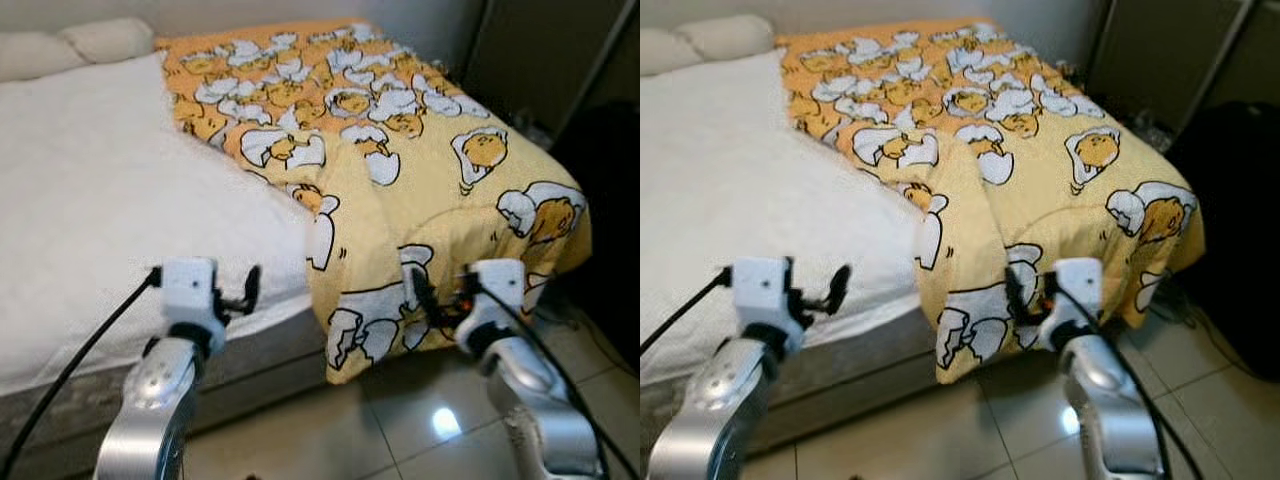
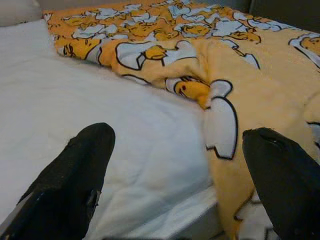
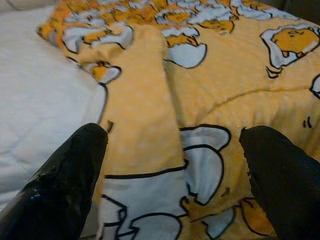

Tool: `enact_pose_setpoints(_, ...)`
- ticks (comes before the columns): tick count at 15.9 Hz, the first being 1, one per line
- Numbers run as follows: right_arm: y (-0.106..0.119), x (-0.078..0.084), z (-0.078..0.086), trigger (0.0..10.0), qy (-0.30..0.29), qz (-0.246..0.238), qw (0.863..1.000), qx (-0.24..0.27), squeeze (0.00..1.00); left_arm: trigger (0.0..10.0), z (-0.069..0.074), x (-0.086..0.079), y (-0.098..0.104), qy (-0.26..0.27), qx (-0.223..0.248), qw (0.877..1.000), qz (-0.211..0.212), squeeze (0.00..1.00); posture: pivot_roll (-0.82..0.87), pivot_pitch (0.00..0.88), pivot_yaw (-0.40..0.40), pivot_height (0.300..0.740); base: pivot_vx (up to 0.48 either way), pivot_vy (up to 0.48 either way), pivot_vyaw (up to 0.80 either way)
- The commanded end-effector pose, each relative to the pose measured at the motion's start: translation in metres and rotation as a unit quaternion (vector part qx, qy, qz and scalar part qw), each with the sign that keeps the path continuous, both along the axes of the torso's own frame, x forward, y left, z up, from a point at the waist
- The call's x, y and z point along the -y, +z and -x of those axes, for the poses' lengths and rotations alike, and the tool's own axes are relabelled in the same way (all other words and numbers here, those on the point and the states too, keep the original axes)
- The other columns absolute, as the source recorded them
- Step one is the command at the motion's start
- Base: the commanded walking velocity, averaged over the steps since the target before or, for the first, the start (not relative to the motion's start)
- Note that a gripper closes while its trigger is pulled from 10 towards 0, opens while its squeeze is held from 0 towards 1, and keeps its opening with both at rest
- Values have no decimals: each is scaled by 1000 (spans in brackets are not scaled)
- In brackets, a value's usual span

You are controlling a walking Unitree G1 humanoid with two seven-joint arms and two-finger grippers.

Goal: Clean up the room

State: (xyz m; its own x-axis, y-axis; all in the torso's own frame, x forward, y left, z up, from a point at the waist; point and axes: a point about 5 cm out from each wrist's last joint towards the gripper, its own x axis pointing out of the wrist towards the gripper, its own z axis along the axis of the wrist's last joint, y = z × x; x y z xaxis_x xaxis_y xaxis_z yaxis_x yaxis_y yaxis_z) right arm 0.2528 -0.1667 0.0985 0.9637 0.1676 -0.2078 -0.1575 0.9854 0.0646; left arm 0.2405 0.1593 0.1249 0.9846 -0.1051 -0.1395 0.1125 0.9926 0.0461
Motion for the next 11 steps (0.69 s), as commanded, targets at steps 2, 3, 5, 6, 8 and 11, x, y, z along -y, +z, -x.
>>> enact_pose_setpoints(2, 5, -1, -5, 10000, 11, 14, 1000, 4, 0, 10000, -2, -5, -4, 15, -5, 1000, -1, 0, -42, 0, 9, 740, 264, 0, 0)
enact_pose_setpoints(3, 7, -1, -6, 10000, 13, 20, 1000, 5, 0, 10000, -1, -7, -5, 22, -7, 1000, 3, 0, -38, 0, 2, 740, 266, 0, 0)
enact_pose_setpoints(5, 9, -1, -8, 10000, 23, 26, 999, 5, 0, 10000, 1, -12, -10, 38, -13, 999, 9, 0, -32, 0, -6, 740, 268, 0, 400)
enact_pose_setpoints(6, 9, -1, -8, 10000, 25, 27, 999, 5, 0, 10000, 1, -13, -10, 39, -14, 999, 6, 0, -30, 0, -6, 740, 266, 0, 800)
enact_pose_setpoints(8, 8, -4, -9, 10000, 30, 30, 999, 3, 0, 10000, -1, -14, -10, 39, -11, 999, 7, 0, -30, 0, -1, 740, 266, 0, 800)
enact_pose_setpoints(11, 8, -8, -9, 10000, 51, 40, 998, 4, 0, 10000, -3, -13, -10, 38, -8, 999, 5, 0, -31, 0, -1, 740, 266, 0, 800)
